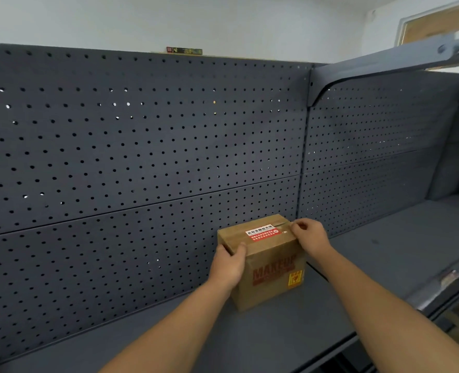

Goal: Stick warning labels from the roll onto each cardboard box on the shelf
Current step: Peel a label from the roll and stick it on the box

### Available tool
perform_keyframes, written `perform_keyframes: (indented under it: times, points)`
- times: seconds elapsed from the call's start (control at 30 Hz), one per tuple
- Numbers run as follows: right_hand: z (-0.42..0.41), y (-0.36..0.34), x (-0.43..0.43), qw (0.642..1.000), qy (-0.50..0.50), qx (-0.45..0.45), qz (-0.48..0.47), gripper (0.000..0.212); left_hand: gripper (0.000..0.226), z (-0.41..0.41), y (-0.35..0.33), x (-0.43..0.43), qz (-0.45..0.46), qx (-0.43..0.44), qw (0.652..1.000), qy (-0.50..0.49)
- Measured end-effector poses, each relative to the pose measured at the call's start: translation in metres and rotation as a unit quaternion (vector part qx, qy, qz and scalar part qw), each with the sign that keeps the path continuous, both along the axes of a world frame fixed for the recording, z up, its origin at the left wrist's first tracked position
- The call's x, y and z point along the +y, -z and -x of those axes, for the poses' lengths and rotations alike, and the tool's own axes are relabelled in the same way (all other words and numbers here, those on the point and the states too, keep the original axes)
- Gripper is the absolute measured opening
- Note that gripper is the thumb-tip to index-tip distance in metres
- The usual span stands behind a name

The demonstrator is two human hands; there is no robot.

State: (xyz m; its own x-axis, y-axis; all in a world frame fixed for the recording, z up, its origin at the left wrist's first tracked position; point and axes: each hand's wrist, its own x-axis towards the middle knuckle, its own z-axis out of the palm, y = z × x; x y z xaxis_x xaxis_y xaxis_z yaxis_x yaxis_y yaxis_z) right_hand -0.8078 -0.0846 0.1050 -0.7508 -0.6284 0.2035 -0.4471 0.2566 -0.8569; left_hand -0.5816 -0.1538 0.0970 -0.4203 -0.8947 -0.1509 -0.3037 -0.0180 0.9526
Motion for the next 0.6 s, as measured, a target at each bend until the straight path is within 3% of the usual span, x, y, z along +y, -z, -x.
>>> perform_keyframes:
  times: [0.1,0.23,0.4,0.6]
  points:
    - [-0.010,-0.015,0.000,0.992,0.010,0.111,-0.052,0.027,0.045,-0.005,-0.014,-0.012,0.070,-0.097,0.993,0.019]
    - [-0.031,-0.037,0.005,0.974,-0.038,0.217,-0.057,0.033,0.036,-0.028,-0.029,-0.011,0.218,-0.188,0.957,0.040]
    - [-0.072,-0.050,0.022,0.948,-0.091,0.301,-0.049,0.036,0.033,-0.072,-0.029,0.012,0.391,-0.205,0.896,0.042]
    - [-0.133,-0.047,0.039,0.917,-0.147,0.370,-0.023,0.038,0.045,-0.130,-0.025,0.024,0.452,-0.185,0.873,-0.006]
